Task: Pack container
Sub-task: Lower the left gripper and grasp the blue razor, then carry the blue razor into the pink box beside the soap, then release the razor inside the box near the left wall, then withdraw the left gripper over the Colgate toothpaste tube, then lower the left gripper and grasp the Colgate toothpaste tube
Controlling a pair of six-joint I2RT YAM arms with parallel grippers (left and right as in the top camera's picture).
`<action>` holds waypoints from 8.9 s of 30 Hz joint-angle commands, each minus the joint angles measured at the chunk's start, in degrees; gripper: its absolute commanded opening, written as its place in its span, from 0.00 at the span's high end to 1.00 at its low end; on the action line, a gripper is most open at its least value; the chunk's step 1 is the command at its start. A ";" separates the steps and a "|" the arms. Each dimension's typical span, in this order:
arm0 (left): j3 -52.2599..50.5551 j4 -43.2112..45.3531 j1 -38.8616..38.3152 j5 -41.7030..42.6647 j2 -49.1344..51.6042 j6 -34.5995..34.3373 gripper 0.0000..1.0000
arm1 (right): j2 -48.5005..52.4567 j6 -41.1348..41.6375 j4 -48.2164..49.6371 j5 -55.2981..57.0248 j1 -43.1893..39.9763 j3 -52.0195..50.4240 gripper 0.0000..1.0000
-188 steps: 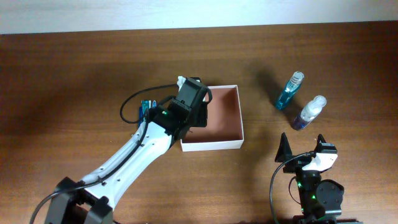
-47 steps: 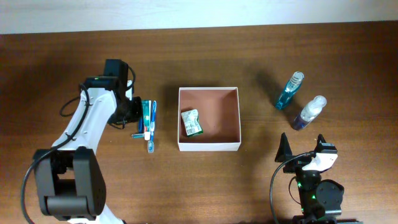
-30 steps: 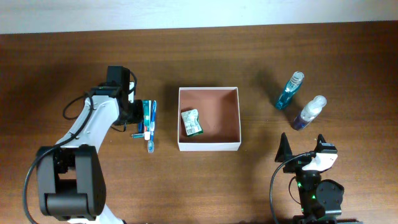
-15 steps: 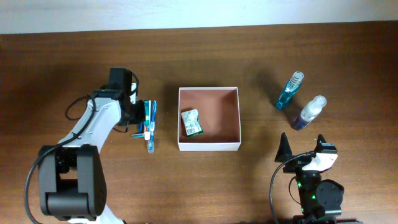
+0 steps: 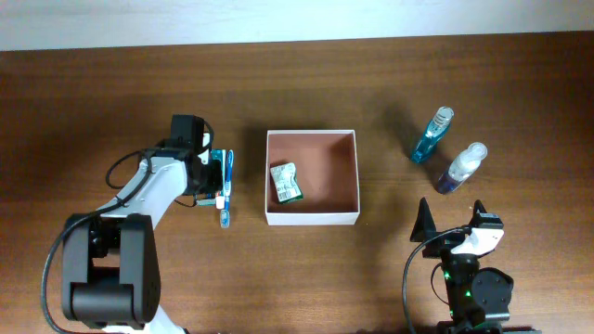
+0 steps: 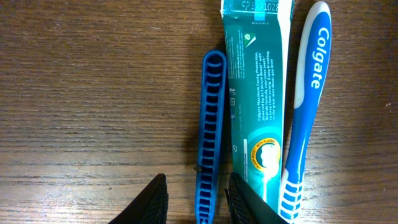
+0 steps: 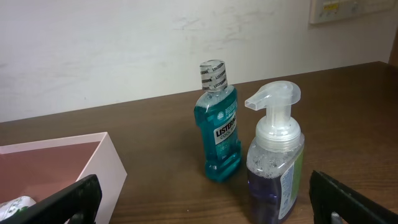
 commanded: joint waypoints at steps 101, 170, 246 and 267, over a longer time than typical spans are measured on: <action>19.85 -10.73 -28.37 -11.72 6.01 -21.00 0.99 | -0.37 0.42 -0.44 0.09 -0.46 -0.26 0.02; 18.97 -29.05 -16.72 -0.26 -3.02 -9.31 1.00 | -0.37 0.42 -0.44 0.09 -0.46 -0.26 0.02; 11.78 -14.60 -7.82 -7.56 4.85 -12.57 0.62 | -0.37 0.42 -0.44 0.09 -0.46 -0.26 0.02; 11.67 -14.78 -3.58 -0.37 5.27 -0.96 0.41 | -0.37 0.42 -0.44 0.09 -0.46 -0.26 0.02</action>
